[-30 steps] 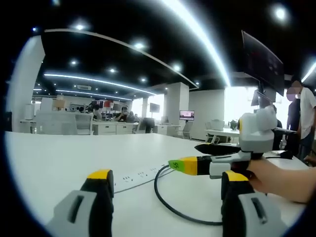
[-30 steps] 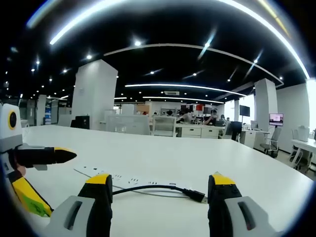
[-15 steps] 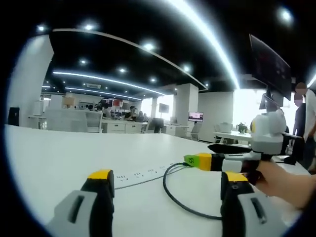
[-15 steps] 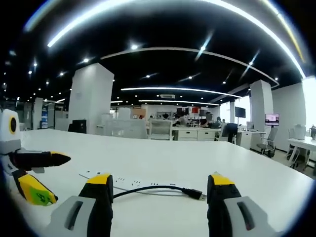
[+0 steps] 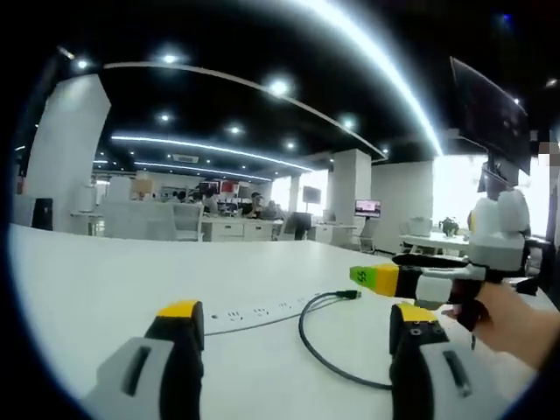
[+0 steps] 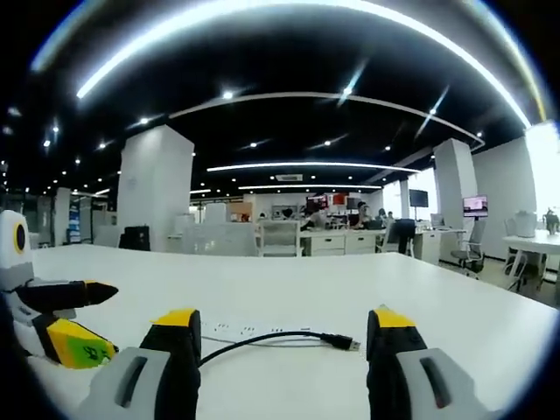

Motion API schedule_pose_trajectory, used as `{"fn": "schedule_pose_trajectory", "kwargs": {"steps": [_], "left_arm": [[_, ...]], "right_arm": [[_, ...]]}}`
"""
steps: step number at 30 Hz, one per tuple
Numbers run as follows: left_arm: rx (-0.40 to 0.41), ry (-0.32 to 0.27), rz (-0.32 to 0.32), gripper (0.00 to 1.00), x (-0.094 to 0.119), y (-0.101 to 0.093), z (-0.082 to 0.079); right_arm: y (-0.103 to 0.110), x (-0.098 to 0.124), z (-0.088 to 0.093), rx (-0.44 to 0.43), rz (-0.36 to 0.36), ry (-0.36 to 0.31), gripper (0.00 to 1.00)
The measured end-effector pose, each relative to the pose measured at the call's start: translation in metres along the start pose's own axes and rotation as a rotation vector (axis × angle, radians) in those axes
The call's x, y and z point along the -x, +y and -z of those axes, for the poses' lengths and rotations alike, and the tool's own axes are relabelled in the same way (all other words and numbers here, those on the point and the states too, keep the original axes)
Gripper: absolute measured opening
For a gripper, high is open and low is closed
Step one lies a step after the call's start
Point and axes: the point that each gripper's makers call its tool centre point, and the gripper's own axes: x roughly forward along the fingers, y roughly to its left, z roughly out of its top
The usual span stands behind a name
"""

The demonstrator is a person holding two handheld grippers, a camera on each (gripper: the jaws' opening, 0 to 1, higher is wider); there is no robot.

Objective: Locate the USB plug end of the data cable currently connected to the USB port on the desk. Grip the plug, withdraw it from the port, and place it onto the desktop.

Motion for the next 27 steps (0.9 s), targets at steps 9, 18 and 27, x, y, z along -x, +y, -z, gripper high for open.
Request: {"fn": "schedule_pose_trajectory", "kwargs": {"steps": [9, 18, 27], "left_arm": [[0.061, 0.011, -0.04, 0.87, 0.019, -0.003, 0.001], [0.042, -0.004, -0.113, 0.87, 0.045, 0.009, -0.004], [0.095, -0.01, -0.157, 0.87, 0.062, 0.014, 0.001]], "right_arm": [[-0.001, 0.019, 0.014, -0.027, 0.046, 0.035, 0.78], [0.006, 0.037, 0.012, -0.05, 0.044, 0.028, 0.74], [0.005, 0.045, 0.018, -0.008, 0.053, 0.045, 0.74]]}}
